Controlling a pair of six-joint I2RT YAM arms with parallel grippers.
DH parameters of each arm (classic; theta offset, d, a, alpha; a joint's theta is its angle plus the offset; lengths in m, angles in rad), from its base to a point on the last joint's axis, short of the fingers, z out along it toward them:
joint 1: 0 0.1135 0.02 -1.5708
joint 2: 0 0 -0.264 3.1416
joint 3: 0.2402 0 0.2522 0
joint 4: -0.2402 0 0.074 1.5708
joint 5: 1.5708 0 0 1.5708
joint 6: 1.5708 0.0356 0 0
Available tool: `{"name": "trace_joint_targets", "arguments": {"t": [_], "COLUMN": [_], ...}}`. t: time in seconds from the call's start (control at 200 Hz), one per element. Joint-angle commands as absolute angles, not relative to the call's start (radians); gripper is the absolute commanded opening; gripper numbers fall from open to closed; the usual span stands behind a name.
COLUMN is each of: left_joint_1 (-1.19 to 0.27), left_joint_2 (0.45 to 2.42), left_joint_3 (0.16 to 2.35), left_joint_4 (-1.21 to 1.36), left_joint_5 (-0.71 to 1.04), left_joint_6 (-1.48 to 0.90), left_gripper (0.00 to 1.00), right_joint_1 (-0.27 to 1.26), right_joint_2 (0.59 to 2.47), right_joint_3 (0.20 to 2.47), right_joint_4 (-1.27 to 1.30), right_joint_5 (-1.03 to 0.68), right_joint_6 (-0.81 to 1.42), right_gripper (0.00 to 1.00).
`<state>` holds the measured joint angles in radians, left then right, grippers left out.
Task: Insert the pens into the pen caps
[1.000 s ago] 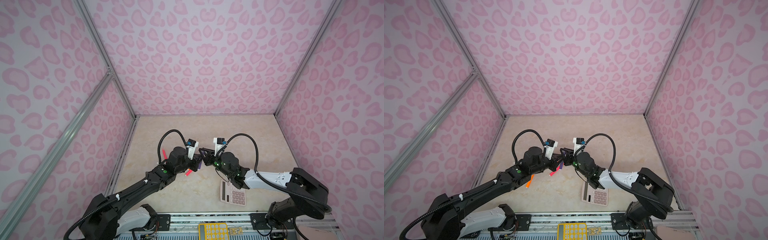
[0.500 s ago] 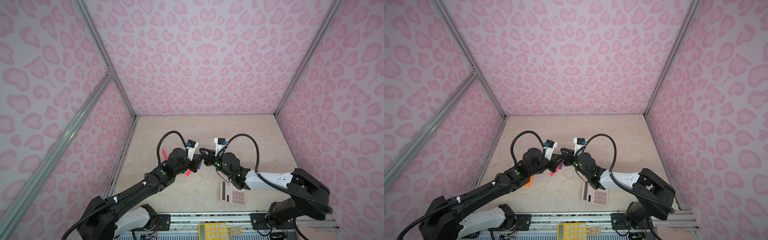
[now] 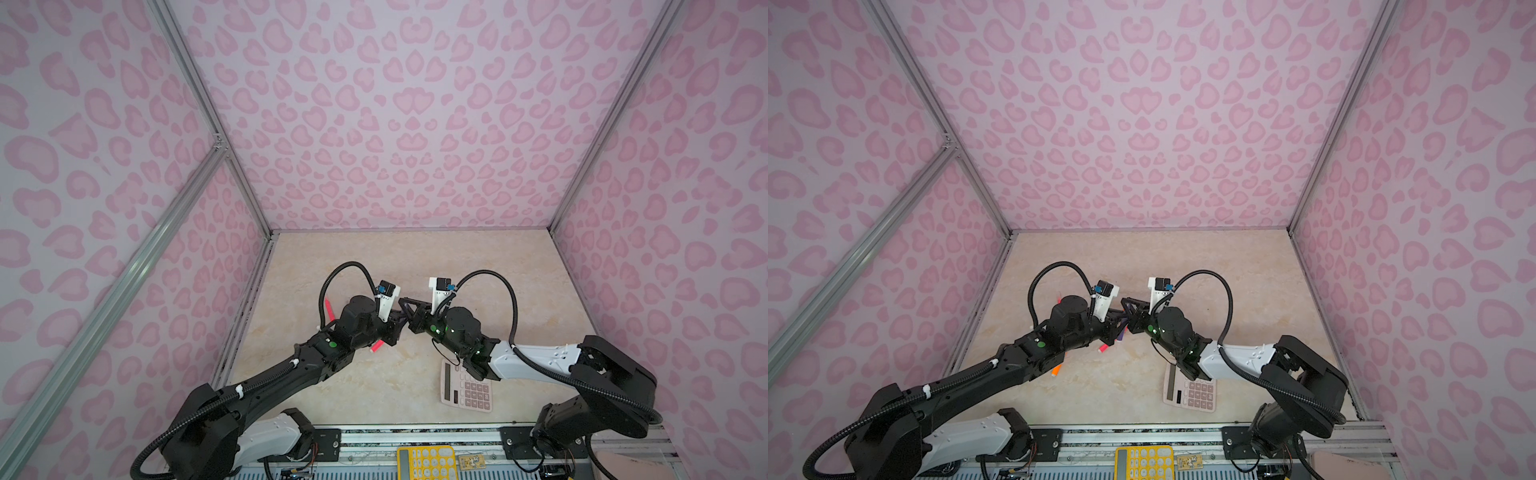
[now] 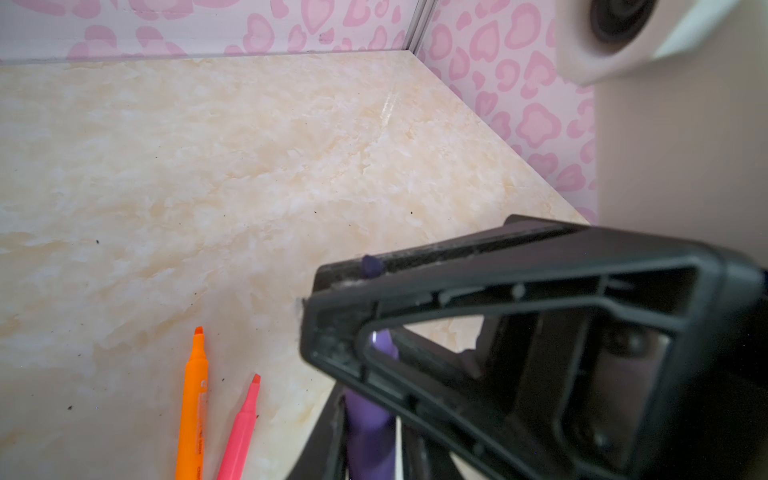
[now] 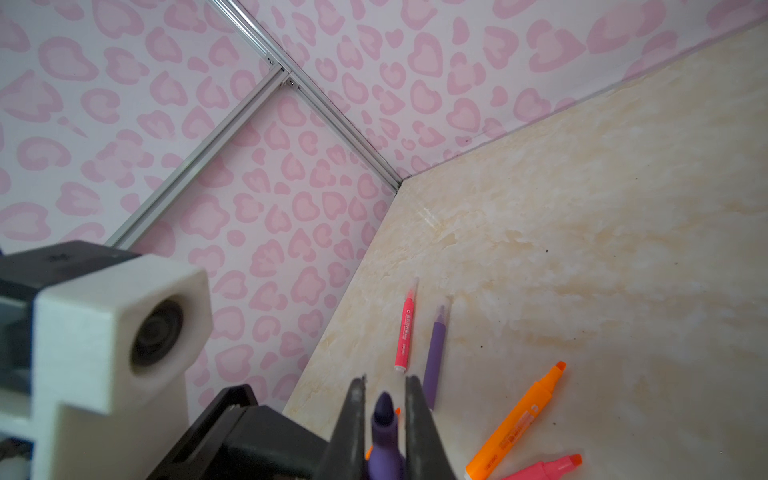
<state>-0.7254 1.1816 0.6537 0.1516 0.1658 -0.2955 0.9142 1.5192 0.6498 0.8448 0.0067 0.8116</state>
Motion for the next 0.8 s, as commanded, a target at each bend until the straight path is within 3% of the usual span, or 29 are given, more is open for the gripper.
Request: {"name": "trace_joint_targets", "arguments": {"t": [0.0,0.075,0.24,0.32,0.44,0.695,0.8], "left_joint_1": [-0.725,-0.726,-0.725,-0.718,-0.710,-0.709,-0.709], "left_joint_2": [1.183,1.184,1.199,1.212,1.213,1.183,1.146], "left_joint_3": [0.666,0.669,0.709,0.740,0.745,0.725,0.719], "left_joint_4": [0.215,0.209,0.112,0.022,-0.057,-0.087,-0.092], "left_joint_5": [0.172,0.157,-0.020,-0.168,-0.283,-0.375,-0.370], "left_joint_6": [-0.294,-0.301,-0.369,-0.419,-0.509,-0.546,-0.554], "left_gripper": [0.18,0.03,0.03,0.03,0.03,0.03,0.03], "right_joint_1": [0.916,0.918,0.911,0.912,0.960,1.028,1.023], "right_joint_2": [1.523,1.523,1.465,1.399,1.310,1.148,1.102], "right_joint_3": [0.656,0.647,0.644,0.652,0.664,0.777,0.790], "right_joint_4": [0.853,0.860,0.796,0.690,0.568,0.010,-0.055], "right_joint_5": [-0.028,-0.020,0.015,0.072,0.186,0.360,0.383], "right_joint_6": [0.821,0.817,0.753,0.731,0.700,0.817,0.812], "right_gripper": [0.00,0.04,0.41,0.50,0.57,0.58,0.61]}}
